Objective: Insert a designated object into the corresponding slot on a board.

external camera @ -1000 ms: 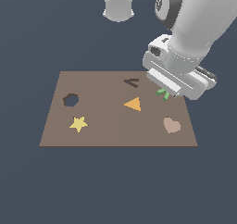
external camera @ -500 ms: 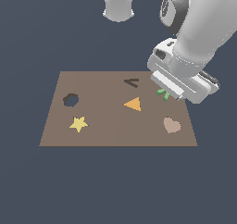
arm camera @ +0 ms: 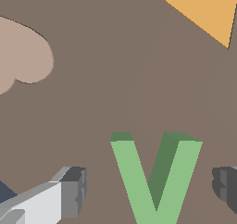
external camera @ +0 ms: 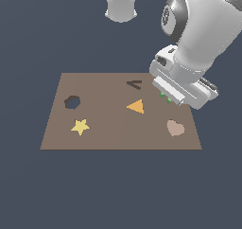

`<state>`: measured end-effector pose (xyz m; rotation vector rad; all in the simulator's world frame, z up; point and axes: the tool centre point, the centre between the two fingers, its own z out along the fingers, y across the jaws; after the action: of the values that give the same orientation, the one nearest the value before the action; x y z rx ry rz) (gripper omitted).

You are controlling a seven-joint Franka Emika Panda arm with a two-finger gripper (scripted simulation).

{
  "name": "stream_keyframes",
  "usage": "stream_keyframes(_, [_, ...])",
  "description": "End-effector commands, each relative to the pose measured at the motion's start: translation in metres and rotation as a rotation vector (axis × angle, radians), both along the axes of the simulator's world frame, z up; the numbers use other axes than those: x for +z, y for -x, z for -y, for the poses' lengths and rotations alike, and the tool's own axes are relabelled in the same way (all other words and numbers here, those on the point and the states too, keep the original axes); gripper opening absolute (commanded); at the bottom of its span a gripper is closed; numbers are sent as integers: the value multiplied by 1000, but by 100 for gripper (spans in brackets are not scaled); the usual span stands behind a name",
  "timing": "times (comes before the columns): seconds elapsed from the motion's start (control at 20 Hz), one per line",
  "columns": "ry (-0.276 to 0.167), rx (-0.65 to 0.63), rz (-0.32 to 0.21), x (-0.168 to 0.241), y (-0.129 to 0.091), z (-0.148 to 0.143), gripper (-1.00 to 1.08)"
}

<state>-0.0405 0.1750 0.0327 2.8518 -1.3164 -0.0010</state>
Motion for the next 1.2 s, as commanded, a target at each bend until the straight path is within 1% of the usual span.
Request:
stream_keyframes(0.0, [0,0,1,-3,0,0,100])
stream_keyframes(0.05, [0,0,1,-3,0,0,-100])
stream_keyframes(0.85, [0,0,1,1,0,0,-100])
stream_keyframes(1.15, [0,38,0,1,2,0,-100])
